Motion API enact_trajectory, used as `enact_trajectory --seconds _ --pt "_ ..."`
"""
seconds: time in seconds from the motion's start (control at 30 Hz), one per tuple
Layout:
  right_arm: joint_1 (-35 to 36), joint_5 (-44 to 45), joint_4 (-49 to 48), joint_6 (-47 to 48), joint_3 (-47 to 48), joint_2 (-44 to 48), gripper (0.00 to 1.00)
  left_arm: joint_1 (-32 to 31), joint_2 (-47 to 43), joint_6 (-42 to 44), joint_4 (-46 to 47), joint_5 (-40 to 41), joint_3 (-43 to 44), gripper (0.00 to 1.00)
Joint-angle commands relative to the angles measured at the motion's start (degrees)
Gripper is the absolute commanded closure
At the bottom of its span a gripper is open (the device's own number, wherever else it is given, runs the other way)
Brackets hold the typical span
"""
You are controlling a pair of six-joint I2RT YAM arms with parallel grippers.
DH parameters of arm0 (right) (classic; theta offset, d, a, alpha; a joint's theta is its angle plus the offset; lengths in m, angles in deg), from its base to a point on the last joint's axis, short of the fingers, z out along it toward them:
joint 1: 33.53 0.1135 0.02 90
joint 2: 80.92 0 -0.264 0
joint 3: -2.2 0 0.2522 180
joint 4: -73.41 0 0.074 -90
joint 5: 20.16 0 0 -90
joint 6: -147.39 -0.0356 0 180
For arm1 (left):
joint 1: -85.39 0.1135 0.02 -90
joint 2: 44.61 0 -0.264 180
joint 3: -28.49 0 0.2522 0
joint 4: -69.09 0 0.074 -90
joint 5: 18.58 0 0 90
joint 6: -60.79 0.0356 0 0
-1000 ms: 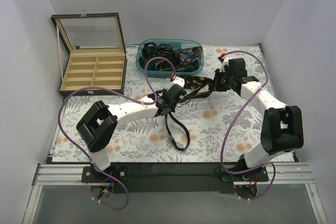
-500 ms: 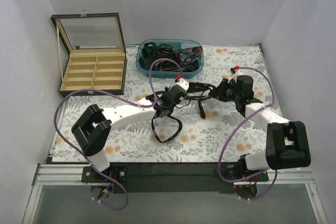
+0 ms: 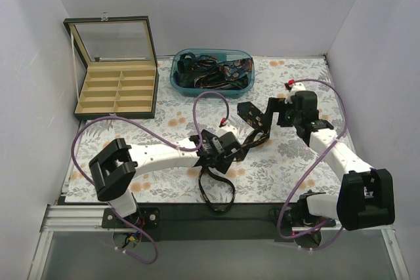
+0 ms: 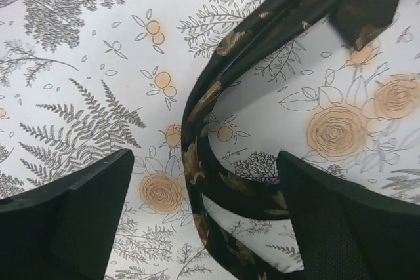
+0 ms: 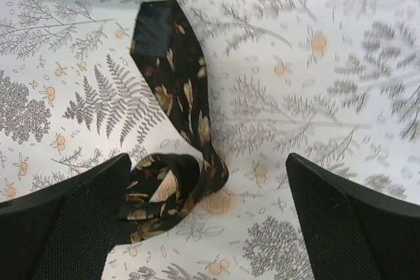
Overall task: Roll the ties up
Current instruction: Flatten the tie
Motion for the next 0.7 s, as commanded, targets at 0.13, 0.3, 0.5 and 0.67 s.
enact_trajectory --seconds 0.13,0.3,0.5,0.67 --pt "6.9 4.3 17.1 22.1 20.6 -10.9 0.02 0.8 -10.8 -6.6 -1.8 -5.1 -2.2 0.11" --pt "12.5 7.8 27.6 30.4 28.3 -18.8 0.04 0.8 -12.4 -11.3 -0.2 -11.8 -7.9 0.11" --pt "17.3 9.0 30.8 39.6 30.2 -21.4 0.30 0.8 -11.5 -13.6 2.0 -15.2 -10.5 0.11" --pt "19.1 7.3 31.1 43.6 30.3 -21.6 0.50 0.8 -8.6 -13.6 2.8 -15.2 -9.8 0.12"
